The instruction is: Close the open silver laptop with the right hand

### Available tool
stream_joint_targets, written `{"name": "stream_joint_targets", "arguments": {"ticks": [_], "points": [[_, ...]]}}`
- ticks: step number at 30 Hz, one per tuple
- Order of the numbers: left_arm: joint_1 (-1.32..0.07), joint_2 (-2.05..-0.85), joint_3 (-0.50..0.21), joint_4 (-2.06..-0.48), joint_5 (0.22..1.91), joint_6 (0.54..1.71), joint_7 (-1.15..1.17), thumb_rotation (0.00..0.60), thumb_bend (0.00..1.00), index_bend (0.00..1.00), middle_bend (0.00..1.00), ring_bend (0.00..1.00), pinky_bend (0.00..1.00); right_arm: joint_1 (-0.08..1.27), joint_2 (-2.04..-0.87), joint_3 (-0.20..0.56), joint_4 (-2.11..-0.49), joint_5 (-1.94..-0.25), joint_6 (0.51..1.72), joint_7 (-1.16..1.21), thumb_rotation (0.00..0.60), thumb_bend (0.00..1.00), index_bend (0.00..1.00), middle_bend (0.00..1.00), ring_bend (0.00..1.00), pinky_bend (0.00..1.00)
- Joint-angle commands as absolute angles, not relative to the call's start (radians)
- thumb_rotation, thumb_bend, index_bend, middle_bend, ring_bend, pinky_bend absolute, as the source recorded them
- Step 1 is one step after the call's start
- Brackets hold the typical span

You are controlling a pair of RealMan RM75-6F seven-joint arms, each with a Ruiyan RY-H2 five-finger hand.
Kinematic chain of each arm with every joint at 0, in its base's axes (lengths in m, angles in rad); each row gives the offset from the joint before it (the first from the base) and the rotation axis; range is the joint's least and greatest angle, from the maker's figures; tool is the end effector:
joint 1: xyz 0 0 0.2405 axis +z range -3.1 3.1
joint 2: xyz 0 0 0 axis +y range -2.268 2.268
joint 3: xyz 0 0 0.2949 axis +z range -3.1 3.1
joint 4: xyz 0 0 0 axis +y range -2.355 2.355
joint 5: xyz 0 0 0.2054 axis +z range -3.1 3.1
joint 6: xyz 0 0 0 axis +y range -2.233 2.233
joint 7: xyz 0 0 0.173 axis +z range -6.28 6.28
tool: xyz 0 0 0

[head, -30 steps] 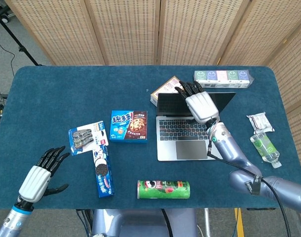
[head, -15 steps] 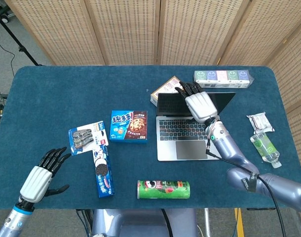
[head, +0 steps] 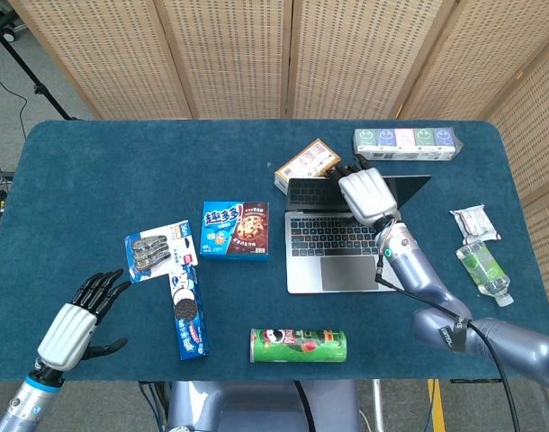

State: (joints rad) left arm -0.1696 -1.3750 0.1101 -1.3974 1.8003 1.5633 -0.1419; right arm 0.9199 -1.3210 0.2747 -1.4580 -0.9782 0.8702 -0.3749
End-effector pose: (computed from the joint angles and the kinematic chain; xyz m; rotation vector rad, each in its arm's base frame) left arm -0.3014 0.1980 0.0740 -1.7021 -0.9420 -1.2205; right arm -0.1267 -0.4779 0.0833 1.7971 -0.7292 0.9089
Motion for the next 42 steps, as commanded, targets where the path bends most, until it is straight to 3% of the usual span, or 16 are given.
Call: {"name": "stream_joint_targets", "arguments": {"ticks": [1,42], "points": [[-0.170,-1.375,0.111,-1.398,1.801,1.563,-0.142,0.600,0.00,0.13,0.00,0.07,0.09,0.919,-1.318,0.272,-1.463,-0.974,0.873,-0.379,0.600,0.00,0.28,0.28,0.32,0.12],[-0.175,-1.371,0.128,-1.407,1.822,1.559,-0.145,0.600,0.00,0.13,0.00,0.07,0.09,0.894,-1.232,0.218,-1.661,-0.832,0.972,-0.529,0.600,0.00,0.32,0.33,0.36,0.16]]}}
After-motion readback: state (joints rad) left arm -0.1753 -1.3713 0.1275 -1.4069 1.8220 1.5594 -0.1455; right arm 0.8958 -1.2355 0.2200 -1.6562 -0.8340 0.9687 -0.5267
